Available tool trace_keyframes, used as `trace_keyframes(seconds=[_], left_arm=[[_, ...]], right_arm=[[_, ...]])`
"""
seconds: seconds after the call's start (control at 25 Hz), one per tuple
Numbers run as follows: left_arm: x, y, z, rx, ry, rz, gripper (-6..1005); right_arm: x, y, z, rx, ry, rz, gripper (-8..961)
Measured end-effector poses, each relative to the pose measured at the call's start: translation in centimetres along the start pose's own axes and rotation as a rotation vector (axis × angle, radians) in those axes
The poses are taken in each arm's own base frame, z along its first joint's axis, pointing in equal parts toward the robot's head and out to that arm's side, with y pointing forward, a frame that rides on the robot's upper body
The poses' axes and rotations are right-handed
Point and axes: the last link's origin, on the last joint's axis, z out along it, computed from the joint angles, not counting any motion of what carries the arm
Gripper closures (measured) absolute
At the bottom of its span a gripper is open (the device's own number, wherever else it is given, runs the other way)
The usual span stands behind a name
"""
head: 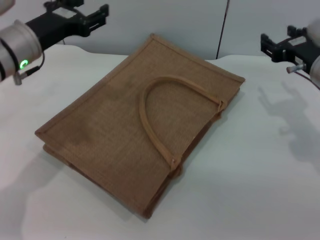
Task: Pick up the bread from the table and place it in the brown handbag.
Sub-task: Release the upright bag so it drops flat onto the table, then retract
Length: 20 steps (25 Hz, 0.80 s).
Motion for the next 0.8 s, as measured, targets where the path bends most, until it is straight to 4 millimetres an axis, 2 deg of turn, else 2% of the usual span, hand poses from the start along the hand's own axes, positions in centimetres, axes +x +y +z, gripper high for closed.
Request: trace_keyframes(seconds=[0.16,0.52,0.68,0.8], left_arm=[[-2.3,-0.8,-0.8,0.089,0.061,0.020,298],[-6.7,0.0,-2.2,0.248,0.080,0.053,316],[-7.9,0.7,-2.3,0.256,0.069,0.053,318],[-8.4,0.9,-2.4,0.245,0.066,0.044,320]], right_arm=[[1.8,0.0,-0.6,0.081,-0.116,-0.009,287],[6.1,-1.8,-2.9,0.156,-0.290,0.194,288],[6.8,-2.2,-3.5,0.142,-0.352,0.162,288],[6.7,-1.4,-2.8,0.095,-0.333,0.111,289]])
